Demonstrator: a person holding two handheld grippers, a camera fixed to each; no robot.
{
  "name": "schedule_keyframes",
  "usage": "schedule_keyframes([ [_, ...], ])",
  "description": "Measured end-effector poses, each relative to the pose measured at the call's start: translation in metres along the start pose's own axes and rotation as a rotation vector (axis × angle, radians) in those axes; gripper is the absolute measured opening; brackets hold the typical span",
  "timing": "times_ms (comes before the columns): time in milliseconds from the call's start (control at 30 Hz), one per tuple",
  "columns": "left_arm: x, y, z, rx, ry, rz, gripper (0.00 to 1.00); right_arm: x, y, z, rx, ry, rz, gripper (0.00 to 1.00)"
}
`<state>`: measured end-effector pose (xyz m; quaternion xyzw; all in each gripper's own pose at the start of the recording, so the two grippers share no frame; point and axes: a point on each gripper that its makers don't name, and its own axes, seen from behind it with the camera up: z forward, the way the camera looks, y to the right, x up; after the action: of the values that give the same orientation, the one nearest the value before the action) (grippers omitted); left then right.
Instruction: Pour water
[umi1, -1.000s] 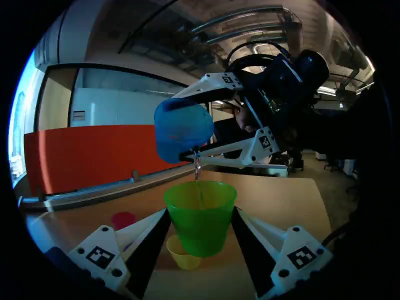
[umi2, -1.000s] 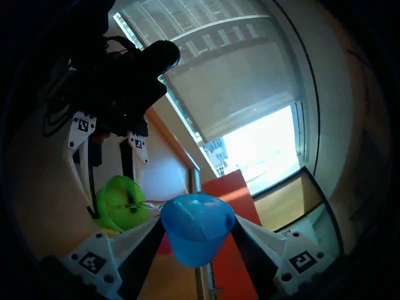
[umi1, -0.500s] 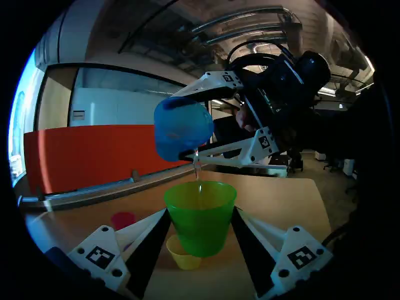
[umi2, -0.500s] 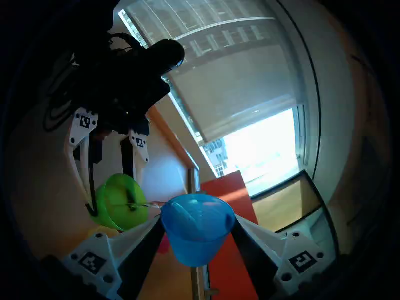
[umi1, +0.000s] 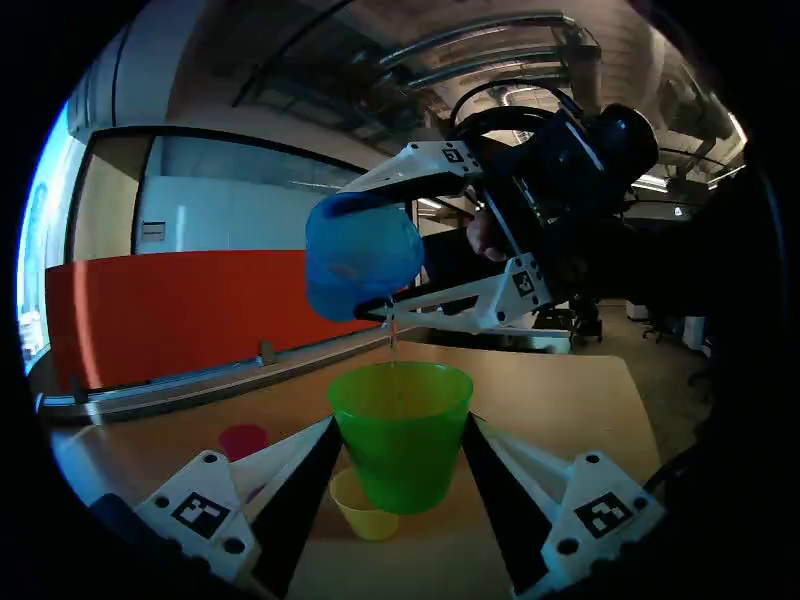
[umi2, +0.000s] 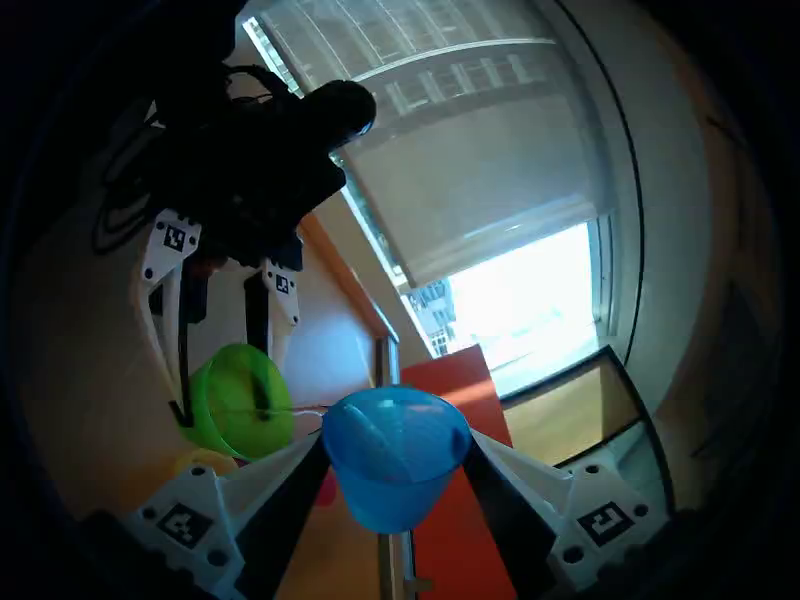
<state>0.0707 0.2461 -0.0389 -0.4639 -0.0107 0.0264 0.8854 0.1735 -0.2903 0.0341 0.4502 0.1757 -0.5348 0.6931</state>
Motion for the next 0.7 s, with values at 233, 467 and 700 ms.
schedule_keyframes([
  [233,0.0017,-0.0012,-0.0002,0.002,0.000,0.005,0.83,0.0005,0.0020,-0.0005,0.000,0.002,-0.015,0.91],
  [467,0.0021,-0.0006,0.0007,0.000,0.000,0.006,0.83,0.0017,0.0032,-0.0007,0.001,0.006,-0.026,0.91],
  [700,0.0018,-0.0004,0.0010,-0.002,0.001,0.002,0.83,0.0000,0.0025,-0.0003,0.001,0.005,-0.037,0.91],
])
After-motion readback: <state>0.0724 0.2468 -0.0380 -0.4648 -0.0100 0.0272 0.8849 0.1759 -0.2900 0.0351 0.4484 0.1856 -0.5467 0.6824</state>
